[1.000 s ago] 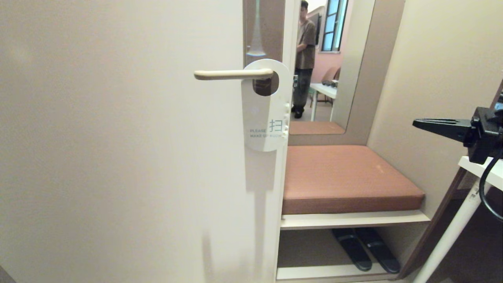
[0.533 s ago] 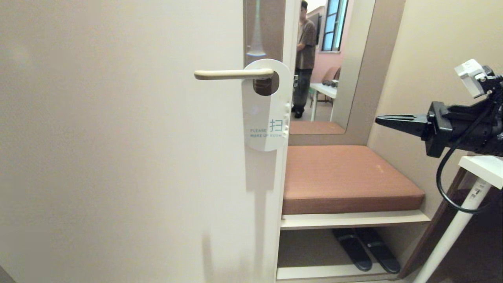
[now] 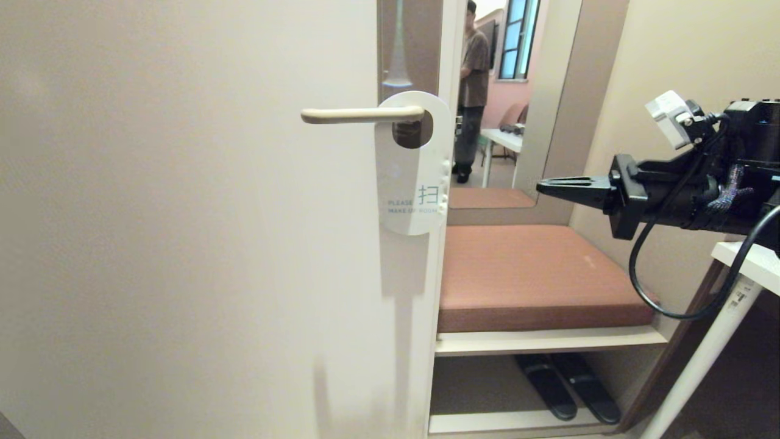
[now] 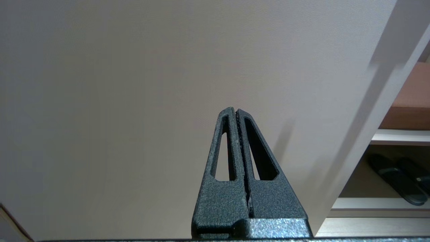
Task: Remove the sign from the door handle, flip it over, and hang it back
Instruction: Take down the sign
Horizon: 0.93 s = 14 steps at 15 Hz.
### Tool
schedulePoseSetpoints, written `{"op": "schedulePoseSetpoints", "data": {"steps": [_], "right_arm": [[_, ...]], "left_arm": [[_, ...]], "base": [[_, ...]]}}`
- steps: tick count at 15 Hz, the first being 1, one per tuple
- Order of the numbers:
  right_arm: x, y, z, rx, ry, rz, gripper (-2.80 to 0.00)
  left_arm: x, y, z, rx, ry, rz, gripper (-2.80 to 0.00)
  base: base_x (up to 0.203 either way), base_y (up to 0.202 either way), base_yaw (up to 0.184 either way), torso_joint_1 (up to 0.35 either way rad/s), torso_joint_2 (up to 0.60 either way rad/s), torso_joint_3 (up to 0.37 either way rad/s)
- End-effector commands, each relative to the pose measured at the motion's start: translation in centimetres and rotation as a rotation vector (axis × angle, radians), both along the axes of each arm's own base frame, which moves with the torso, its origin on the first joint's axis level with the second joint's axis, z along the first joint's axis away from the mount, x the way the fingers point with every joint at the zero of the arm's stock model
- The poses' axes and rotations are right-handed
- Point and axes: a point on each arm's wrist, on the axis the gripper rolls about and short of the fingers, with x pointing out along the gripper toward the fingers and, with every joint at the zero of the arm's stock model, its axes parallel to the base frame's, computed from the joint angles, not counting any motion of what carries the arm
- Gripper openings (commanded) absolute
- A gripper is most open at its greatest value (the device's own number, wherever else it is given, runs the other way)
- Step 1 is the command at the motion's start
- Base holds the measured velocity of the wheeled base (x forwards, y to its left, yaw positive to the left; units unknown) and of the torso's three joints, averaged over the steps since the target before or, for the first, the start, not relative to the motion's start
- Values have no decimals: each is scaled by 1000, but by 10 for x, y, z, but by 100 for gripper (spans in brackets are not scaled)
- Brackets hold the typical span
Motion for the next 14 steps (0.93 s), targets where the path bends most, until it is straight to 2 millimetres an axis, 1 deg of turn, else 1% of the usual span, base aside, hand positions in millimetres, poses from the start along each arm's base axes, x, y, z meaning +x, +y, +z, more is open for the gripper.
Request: {"op": "schedulePoseSetpoints", "data": {"steps": [1, 5, 6, 9, 14], "right_arm": [[2, 8, -2, 0, 1, 32, -280], [5, 31, -6, -1, 8, 99, -280], [6, 34, -7, 0, -1, 107, -280], [12, 39, -13, 3, -7, 118, -280], [14, 42, -16, 3, 4, 127, -280]], "left_arm": [[0, 0, 0, -1, 0, 1, -280], [0, 0, 0, -1, 0, 1, -280], [0, 0, 0, -1, 0, 1, -280], [0, 0, 0, -1, 0, 1, -280], [0, 0, 0, -1, 0, 1, -280]], "base": [[0, 0, 0, 0, 0, 0], [0, 0, 0, 0, 0, 0], [0, 0, 0, 0, 0, 0], [0, 0, 0, 0, 0, 0], [0, 0, 0, 0, 0, 0]]}}
